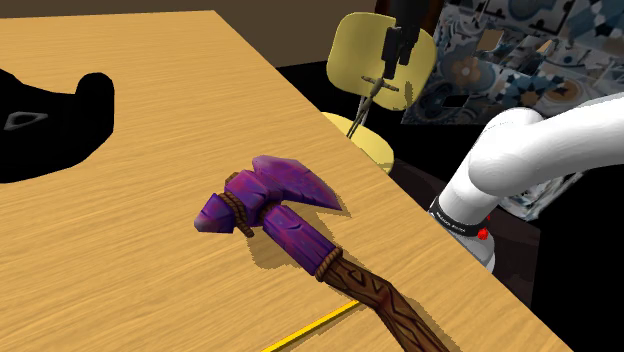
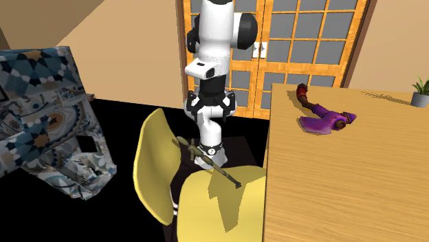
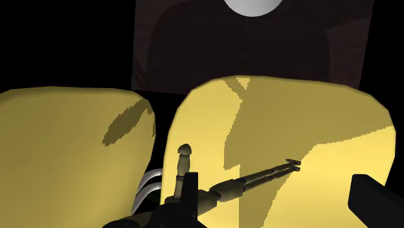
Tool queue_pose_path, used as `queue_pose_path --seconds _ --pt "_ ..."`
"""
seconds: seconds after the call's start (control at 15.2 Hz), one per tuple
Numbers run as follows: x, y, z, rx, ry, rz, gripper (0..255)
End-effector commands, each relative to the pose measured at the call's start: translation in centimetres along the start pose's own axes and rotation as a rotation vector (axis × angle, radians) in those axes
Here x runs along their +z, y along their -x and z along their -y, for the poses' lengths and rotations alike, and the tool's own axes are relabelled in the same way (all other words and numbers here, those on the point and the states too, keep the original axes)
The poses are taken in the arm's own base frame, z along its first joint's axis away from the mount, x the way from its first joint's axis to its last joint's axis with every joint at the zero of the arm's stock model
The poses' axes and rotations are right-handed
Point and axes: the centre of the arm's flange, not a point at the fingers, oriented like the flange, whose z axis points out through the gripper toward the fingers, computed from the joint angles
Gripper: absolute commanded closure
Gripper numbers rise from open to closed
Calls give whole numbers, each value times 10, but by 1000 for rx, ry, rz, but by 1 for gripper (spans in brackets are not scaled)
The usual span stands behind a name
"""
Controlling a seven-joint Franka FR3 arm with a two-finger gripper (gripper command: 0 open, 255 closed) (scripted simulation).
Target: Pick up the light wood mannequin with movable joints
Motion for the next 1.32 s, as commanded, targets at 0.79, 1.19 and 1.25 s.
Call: queue_pose_path --seconds 0.79,1.19,1.25 --pt "52 -96 5 108 465 -53 0" --pt "82 -99 6 108 465 -53 0" --pt "82 -99 6 108 465 -53 0"
